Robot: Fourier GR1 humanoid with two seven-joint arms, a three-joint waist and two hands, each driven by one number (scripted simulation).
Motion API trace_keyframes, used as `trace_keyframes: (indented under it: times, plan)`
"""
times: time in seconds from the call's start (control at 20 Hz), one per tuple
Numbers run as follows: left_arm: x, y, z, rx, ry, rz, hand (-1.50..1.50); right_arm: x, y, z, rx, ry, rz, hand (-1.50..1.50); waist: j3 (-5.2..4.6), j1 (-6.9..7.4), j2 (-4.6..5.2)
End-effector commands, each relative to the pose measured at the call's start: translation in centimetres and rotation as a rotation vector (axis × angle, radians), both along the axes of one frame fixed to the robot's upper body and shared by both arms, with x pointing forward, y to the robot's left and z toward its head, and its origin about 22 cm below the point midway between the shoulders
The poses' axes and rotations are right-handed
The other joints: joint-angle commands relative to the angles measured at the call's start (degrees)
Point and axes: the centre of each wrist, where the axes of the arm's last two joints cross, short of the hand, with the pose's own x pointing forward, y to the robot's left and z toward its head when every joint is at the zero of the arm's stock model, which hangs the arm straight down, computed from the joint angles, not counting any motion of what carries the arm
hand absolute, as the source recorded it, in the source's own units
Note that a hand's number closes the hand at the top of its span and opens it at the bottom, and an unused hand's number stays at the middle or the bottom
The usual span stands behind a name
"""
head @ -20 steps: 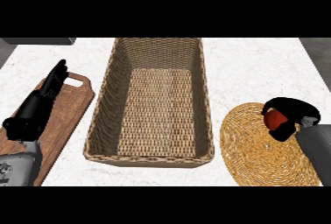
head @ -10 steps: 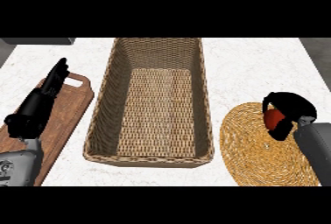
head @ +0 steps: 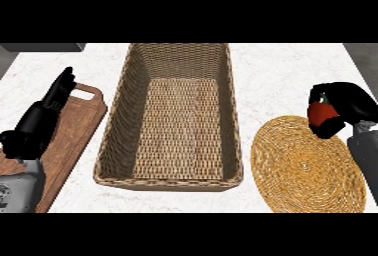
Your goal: Pick the bell pepper from the placemat and place it in the basket
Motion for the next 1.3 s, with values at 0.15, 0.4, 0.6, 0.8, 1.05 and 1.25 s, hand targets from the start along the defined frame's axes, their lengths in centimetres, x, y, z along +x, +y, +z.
trace_keyframes:
  times: [0.15,0.4,0.6,0.8,1.05,1.25]
  plan:
    - [-0.2,0.2,-0.6,0.006,0.01,0.012,0.0,1.3,2.7,7.3,0.454,-0.381,0.089,1.5,0.09,-1.26,-0.65]
    - [-0.5,-0.7,-1.4,0.003,0.018,0.019,0.0,0.4,5.1,13.2,0.66,-0.442,0.244,1.5,-0.01,-1.49,-0.63]
    - [-0.3,-0.4,-1.6,0.002,0.009,0.01,0.0,-1.1,7.1,18.9,0.69,-0.467,0.313,1.5,0.0,-0.91,-0.31]
    - [-0.2,0.4,-0.5,0.013,0.0,0.008,0.0,-2.3,10.4,23.2,0.715,-0.411,0.373,1.5,0.0,-0.2,-0.17]
    - [-0.4,-1.0,-1.1,-0.006,0.001,-0.018,0.0,-3.3,16.3,28.9,0.705,-0.331,0.394,1.5,-0.04,0.33,-0.13]
    - [-1.2,-0.7,-0.2,0.02,-0.002,-0.005,0.0,-3.8,20.4,29.0,0.722,-0.261,0.401,1.5,0.02,0.62,-0.07]
